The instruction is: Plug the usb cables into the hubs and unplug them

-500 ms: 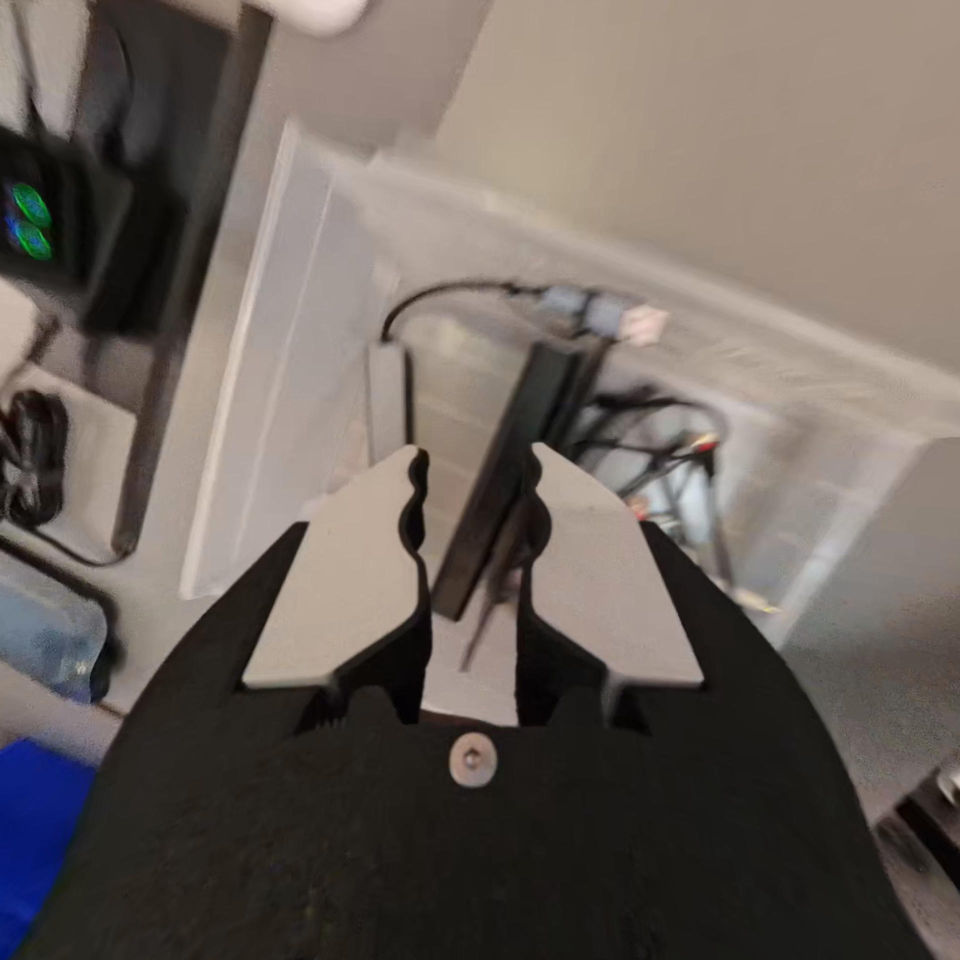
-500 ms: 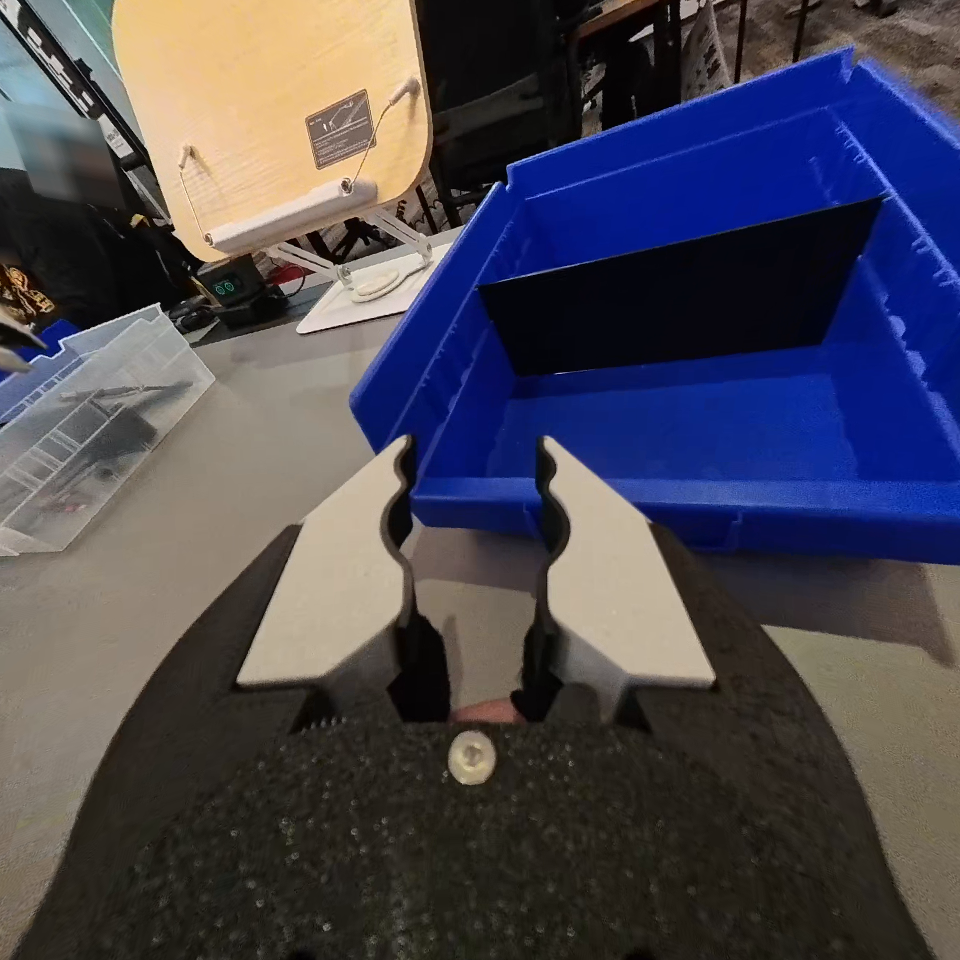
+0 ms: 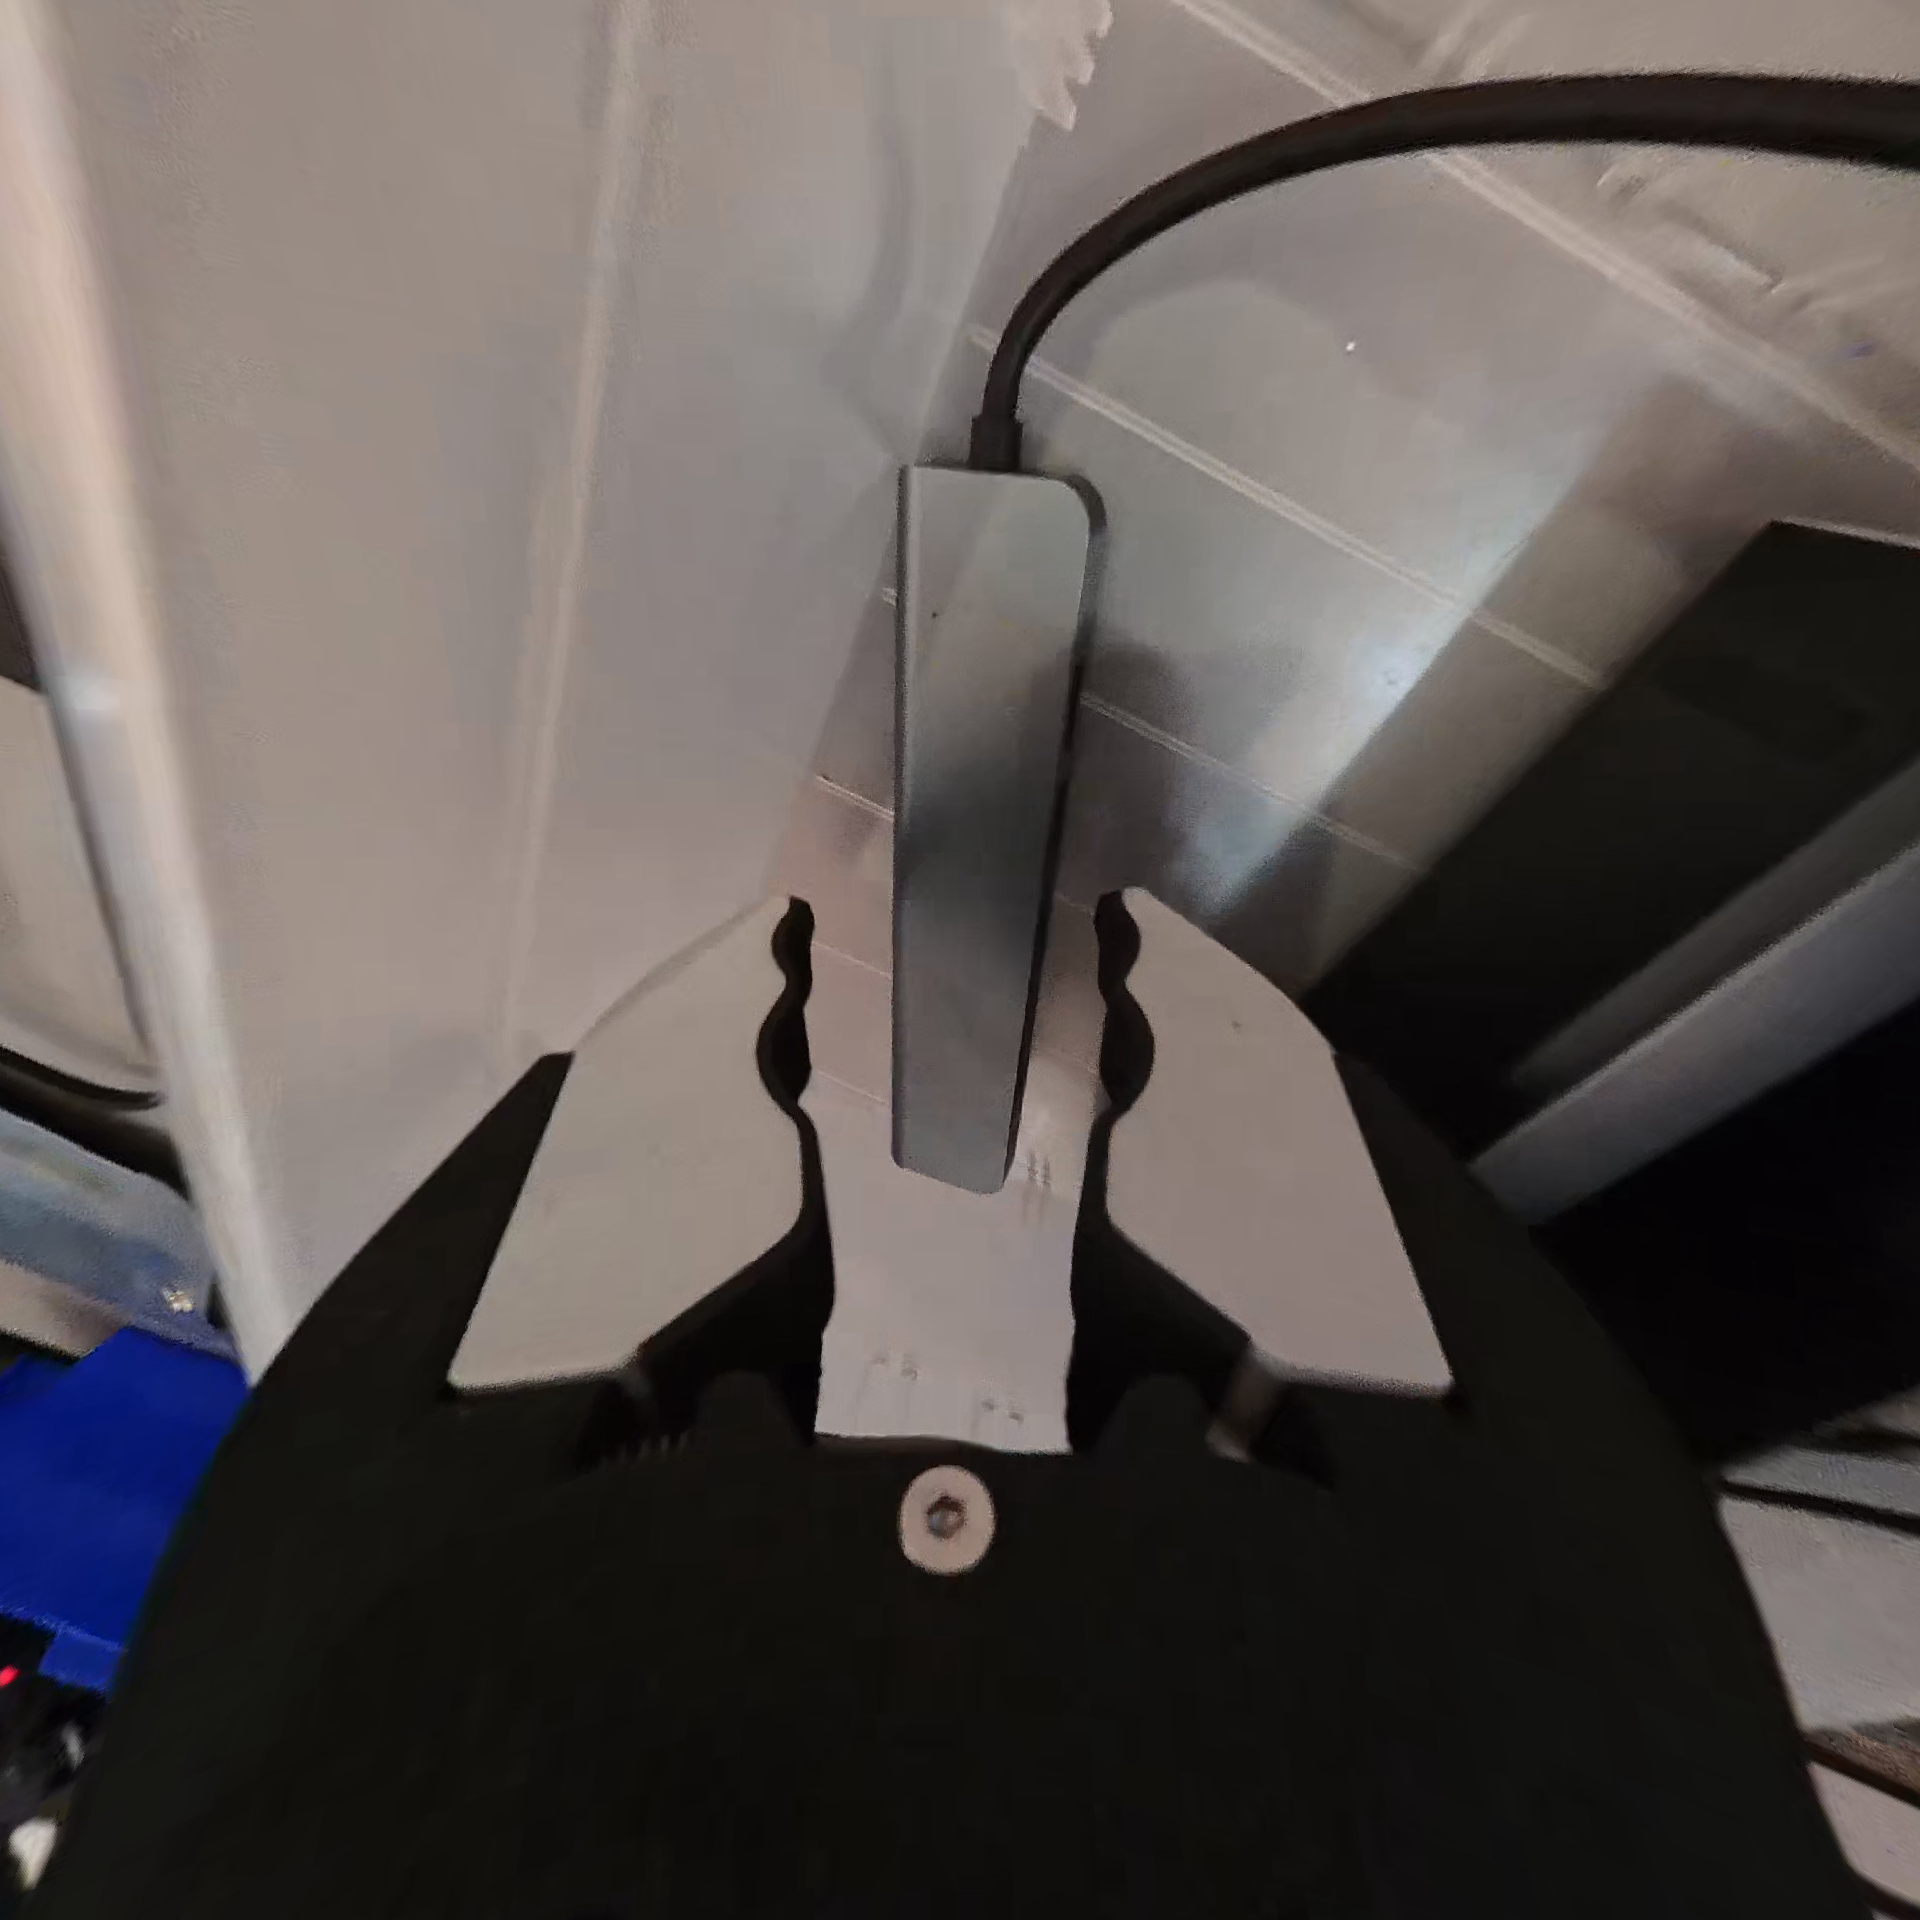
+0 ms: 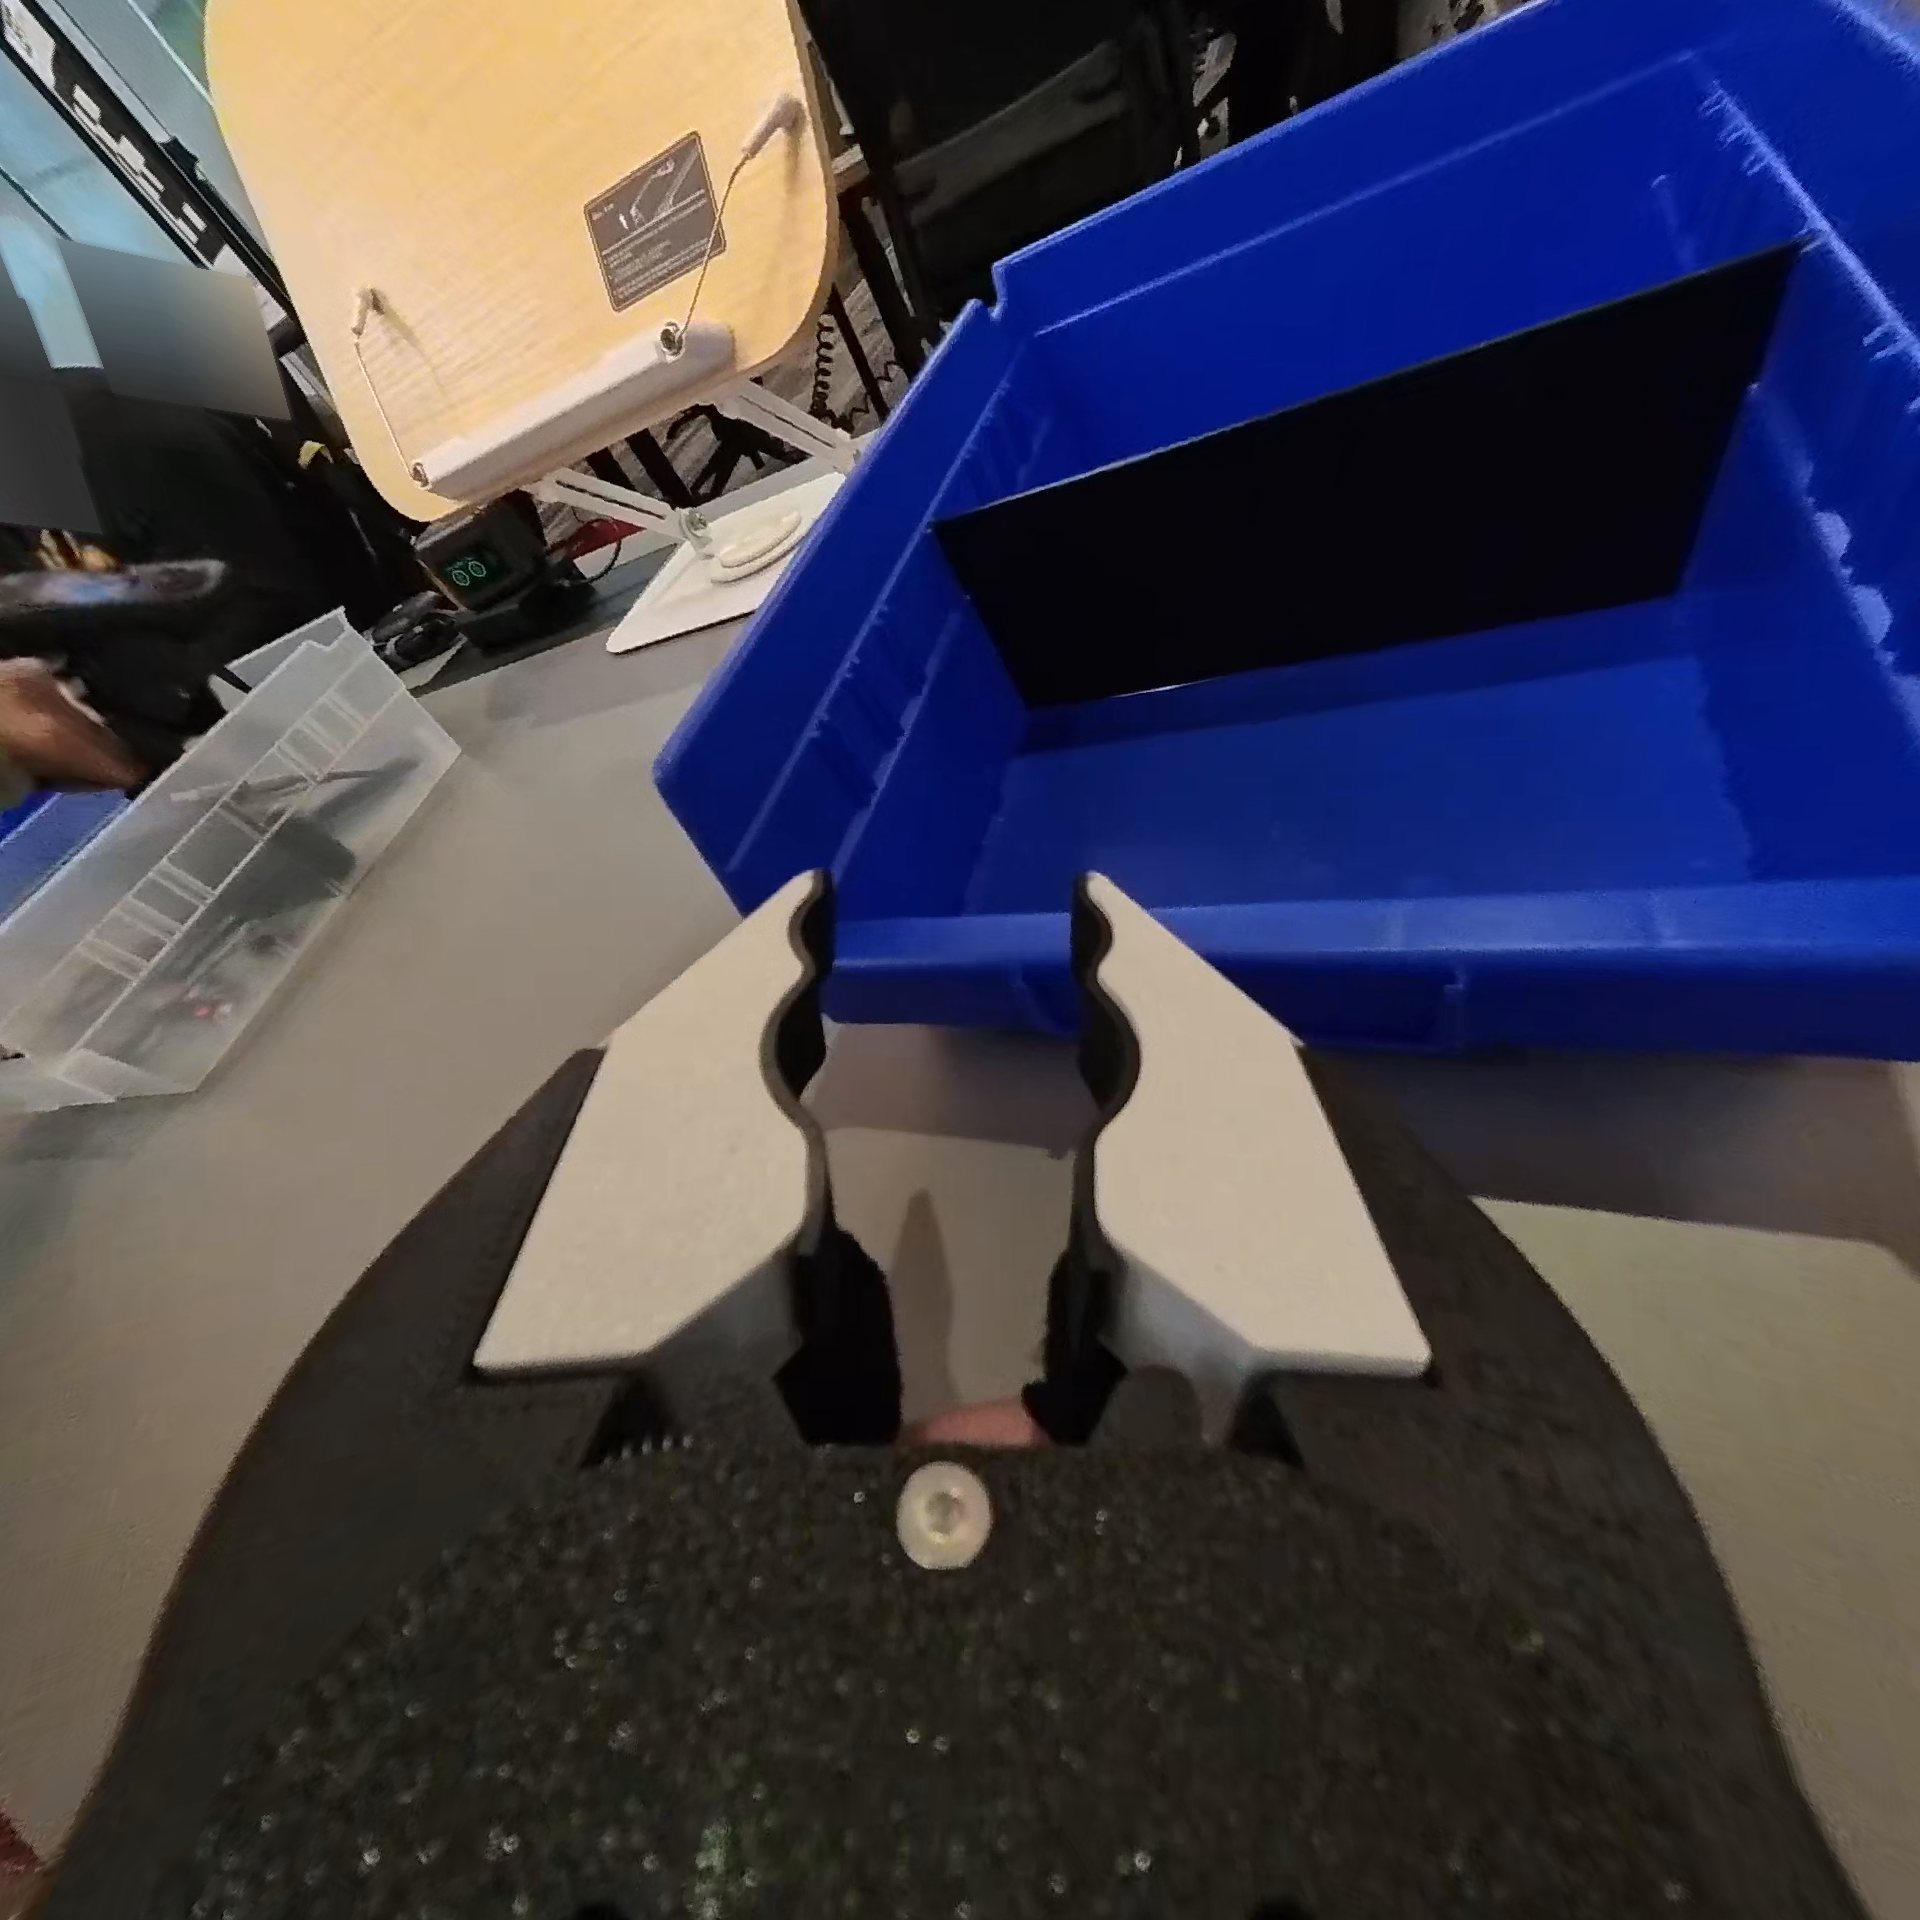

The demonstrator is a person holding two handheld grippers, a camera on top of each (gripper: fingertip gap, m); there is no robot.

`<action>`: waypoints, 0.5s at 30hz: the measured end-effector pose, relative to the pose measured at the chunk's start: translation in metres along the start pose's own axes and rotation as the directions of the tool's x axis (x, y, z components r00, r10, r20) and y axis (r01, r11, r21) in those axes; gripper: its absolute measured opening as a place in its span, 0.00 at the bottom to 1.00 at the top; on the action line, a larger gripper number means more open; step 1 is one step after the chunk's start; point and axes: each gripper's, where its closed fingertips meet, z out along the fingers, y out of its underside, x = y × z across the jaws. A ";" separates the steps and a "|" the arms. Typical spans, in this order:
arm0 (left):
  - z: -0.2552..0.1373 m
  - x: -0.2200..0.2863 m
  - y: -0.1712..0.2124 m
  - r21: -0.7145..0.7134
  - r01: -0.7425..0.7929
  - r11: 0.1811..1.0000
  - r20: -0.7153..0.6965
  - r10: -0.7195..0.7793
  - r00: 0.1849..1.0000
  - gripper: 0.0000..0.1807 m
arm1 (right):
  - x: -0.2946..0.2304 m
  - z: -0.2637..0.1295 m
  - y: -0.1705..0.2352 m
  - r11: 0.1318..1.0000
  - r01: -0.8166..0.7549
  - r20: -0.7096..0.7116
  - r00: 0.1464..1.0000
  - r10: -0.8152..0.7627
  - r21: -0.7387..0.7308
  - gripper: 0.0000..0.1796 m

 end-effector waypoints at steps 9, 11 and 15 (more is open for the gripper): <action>-0.004 0.005 -0.009 0.044 -0.021 0.999 0.000 0.021 1.000 0.16 | -0.011 0.002 -0.001 0.998 0.068 0.003 0.998 -0.068 -0.009 0.25; -0.022 0.006 -0.015 0.119 -0.009 0.993 0.018 0.007 1.000 0.16 | -0.012 0.001 -0.002 0.998 0.070 0.004 0.998 -0.070 0.000 0.25; -0.086 0.012 -0.023 0.290 0.011 0.957 0.021 -0.018 1.000 0.16 | -0.021 -0.002 -0.010 0.995 0.086 0.031 0.996 -0.088 0.044 0.25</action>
